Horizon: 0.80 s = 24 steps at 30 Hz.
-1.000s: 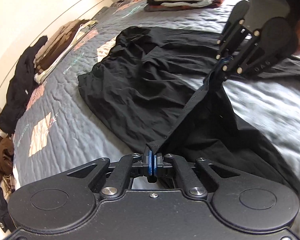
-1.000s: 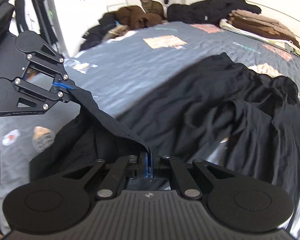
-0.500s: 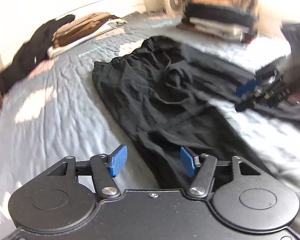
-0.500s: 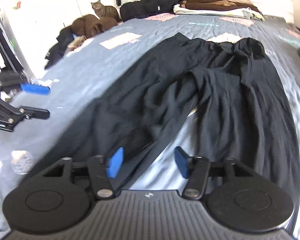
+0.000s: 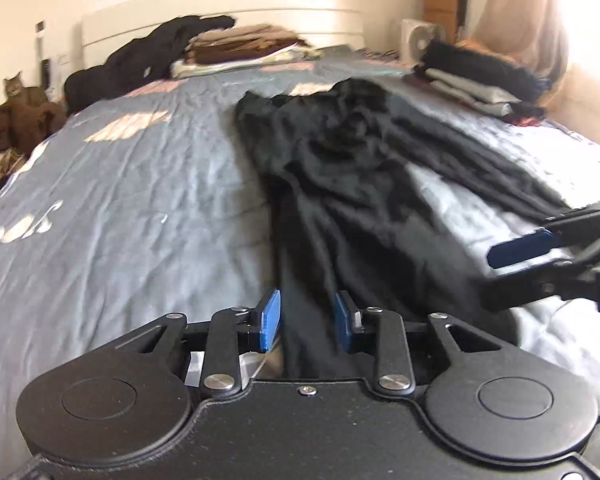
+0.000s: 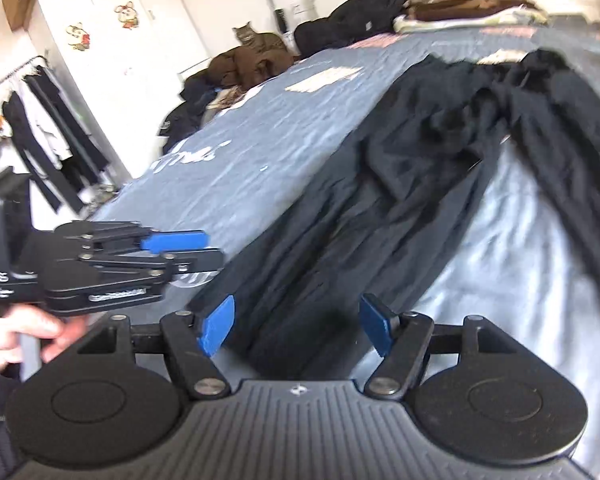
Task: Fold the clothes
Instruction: 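Lower the folded trousers onto the bed and open both grippers, then grasp the folded edge of the trousers with both grippers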
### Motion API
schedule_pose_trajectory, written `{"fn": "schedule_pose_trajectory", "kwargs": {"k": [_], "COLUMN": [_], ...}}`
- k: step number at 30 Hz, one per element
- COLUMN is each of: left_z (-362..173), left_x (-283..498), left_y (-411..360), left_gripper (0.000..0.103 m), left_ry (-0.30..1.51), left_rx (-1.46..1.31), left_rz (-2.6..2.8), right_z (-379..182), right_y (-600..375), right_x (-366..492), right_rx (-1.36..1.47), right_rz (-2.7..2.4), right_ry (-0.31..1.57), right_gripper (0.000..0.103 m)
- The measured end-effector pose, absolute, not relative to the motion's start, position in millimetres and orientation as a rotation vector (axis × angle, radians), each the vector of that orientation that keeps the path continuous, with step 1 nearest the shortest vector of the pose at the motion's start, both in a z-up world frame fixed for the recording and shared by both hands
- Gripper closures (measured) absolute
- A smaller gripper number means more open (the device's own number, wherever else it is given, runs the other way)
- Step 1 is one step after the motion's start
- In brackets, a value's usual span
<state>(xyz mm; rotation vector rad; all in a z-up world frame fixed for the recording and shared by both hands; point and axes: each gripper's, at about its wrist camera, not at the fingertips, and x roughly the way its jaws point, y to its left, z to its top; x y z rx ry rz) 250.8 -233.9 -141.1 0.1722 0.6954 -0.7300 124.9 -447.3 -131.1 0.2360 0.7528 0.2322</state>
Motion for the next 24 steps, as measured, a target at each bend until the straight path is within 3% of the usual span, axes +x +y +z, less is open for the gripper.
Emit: {"fn": "schedule_pose_trajectory", "kwargs": {"k": [7,15,17,19,20,21,24], "left_z": [-165,-172,-174,-175,-174,-172,-166], "left_x": [253,252,251,249,249,248,247], "left_y": [-219,-222,-222,-223,-223,-223,-222], "left_gripper": [0.072,0.070,0.090,0.097,0.100,0.100,0.101], "left_ry": [0.770,0.806,0.810,0.815,0.814,0.812,0.806], "left_rx": [0.179,0.171,0.173,0.174,0.177,0.180,0.189], "left_rz": [-0.723,-0.756,-0.769,-0.781,-0.784,-0.784,-0.786], "right_z": [-157,-160,-161,-160,-160,-159,-156], "right_y": [-428,-441,-443,-437,-434,-434,-436], "right_x": [122,120,119,120,120,120,119], "right_rx": [0.103,0.306,0.359,0.324,0.305,0.296,0.274], "right_rz": [0.207,0.260,0.275,0.278,0.274,0.268,0.254], "right_ry": [0.846,0.842,0.840,0.842,0.848,0.853,0.865], "right_gripper": [0.034,0.034,0.036,0.050,0.070,0.083,0.090]}}
